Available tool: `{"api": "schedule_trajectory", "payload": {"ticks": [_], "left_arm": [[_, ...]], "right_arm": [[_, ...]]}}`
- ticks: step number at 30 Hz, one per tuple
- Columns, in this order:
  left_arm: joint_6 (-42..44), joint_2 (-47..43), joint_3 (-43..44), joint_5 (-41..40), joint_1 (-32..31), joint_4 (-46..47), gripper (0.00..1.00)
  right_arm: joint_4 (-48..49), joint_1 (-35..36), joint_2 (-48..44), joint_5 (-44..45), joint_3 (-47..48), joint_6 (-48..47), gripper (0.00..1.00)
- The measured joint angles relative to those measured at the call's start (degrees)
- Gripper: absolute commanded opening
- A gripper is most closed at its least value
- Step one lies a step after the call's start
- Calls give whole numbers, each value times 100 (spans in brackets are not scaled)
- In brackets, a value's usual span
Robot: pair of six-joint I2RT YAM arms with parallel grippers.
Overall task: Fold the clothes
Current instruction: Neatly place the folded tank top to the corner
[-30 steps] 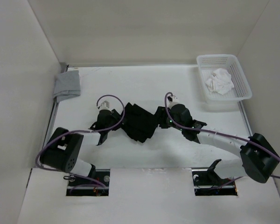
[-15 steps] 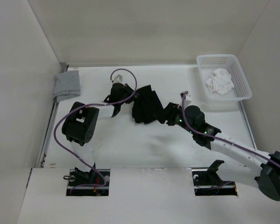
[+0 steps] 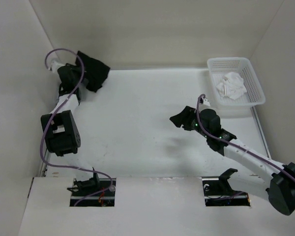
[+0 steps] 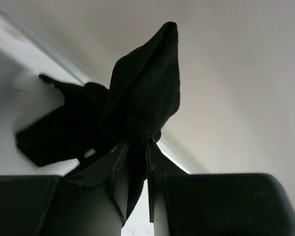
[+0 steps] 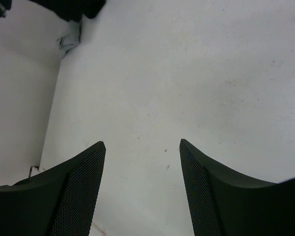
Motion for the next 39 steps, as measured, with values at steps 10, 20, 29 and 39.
{"api": "schedule_trajectory", "payload": {"ticks": [10, 20, 29, 39], "left_arm": [[-1357, -796, -1915, -1471, 970, -37, 48], [-1788, -3370, -3611, -2664, 455, -293, 49], [-363, -2830, -3412, -1797, -2865, -610, 58], [190, -2774, -3998, -914, -4962, -691, 52]], "right_arm": [[-24, 396, 417, -164, -151, -9, 69], [-17, 636, 494, -144, -149, -70, 11], [-358, 702, 739, 715, 332, -186, 45], [-555, 704, 501, 1462, 219, -249, 59]]}}
